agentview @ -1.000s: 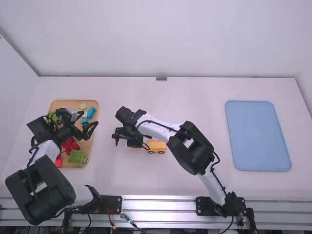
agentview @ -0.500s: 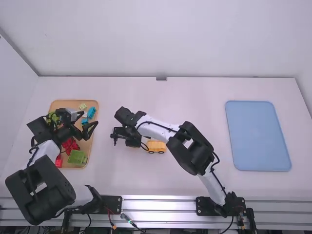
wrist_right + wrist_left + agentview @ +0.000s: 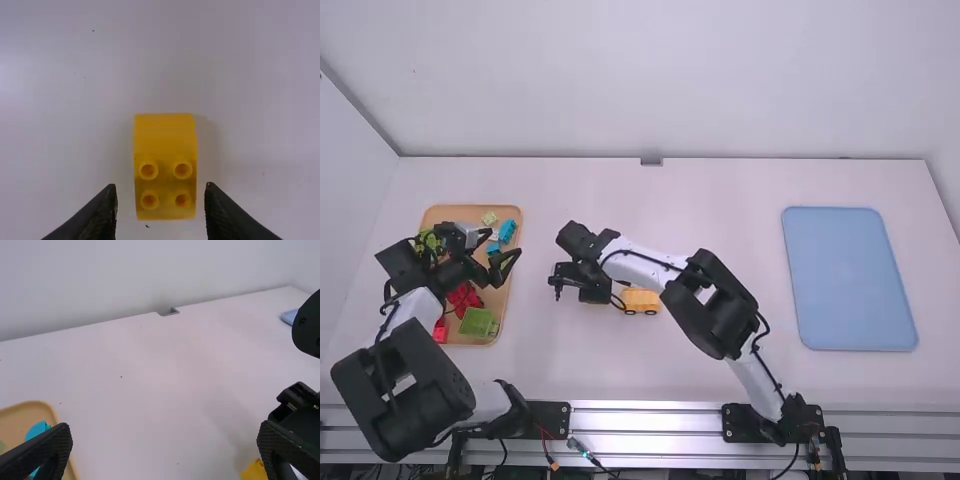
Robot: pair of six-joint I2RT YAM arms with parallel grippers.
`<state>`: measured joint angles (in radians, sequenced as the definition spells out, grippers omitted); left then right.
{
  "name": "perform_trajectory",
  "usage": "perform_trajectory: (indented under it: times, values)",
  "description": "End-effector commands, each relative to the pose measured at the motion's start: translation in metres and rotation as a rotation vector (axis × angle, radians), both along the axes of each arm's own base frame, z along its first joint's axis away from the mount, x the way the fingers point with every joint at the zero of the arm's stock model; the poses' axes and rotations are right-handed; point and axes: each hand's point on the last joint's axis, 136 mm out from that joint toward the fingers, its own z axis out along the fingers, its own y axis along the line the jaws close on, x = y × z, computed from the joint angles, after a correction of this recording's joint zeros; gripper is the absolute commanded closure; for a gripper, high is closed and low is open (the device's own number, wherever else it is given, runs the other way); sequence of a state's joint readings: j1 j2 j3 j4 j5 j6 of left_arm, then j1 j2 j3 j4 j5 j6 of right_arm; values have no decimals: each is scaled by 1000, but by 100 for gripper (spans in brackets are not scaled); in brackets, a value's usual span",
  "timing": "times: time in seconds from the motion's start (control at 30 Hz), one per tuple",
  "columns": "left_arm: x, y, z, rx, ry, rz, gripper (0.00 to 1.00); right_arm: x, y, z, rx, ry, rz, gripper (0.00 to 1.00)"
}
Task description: Assemble lego blocks to make yellow taxi
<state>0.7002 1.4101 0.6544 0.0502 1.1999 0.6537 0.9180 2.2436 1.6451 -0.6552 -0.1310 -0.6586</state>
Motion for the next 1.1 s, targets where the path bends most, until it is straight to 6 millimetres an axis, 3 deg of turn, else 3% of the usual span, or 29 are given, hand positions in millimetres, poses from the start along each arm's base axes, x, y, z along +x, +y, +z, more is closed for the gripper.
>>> perform_trajectory:
  times: [0.0, 0.07, 0.1, 0.13, 0.17, 0.23, 0.27, 0.37, 0.6, 0.7, 0.9, 1.07]
  values:
    - [-2, -1, 6, 6, -22, -6, 1, -3, -2, -6, -12, 13, -1, 53]
    - [-2, 0, 6, 6, -22, -3, 1, -2, -2, -6, -9, 10, -3, 50]
    - [-2, 0, 6, 6, -22, -2, 1, -1, -3, -6, -8, 10, -5, 44]
    - [-2, -1, 6, 5, -22, -6, 1, -1, -3, -6, -9, 8, -5, 32]
    - [-2, -1, 6, 6, -22, -6, 1, 0, -3, -6, -9, 7, -5, 31]
    - [-2, -1, 6, 4, -23, -6, 1, 0, -2, -5, -5, 2, -4, 18]
    - [-3, -3, 8, -1, -28, -16, 1, 1, -1, -2, 1, -3, -1, 0]
    - [-5, -8, 13, -24, -53, -48, 1, 7, -1, 9, 23, -17, -10, 1]
    - [-6, -9, 15, -34, -62, -59, 1, 28, -17, 62, 101, -40, -75, 1]
    - [-5, -8, 17, -56, -47, -47, 1, 46, -39, 84, 137, -44, -138, 1]
    - [-9, -14, 20, -93, -53, -78, 1, 65, -72, 108, 227, -104, -274, 1]
    - [-14, -23, 28, -121, -93, -137, 1, 61, -96, 128, 348, -183, -313, 1]
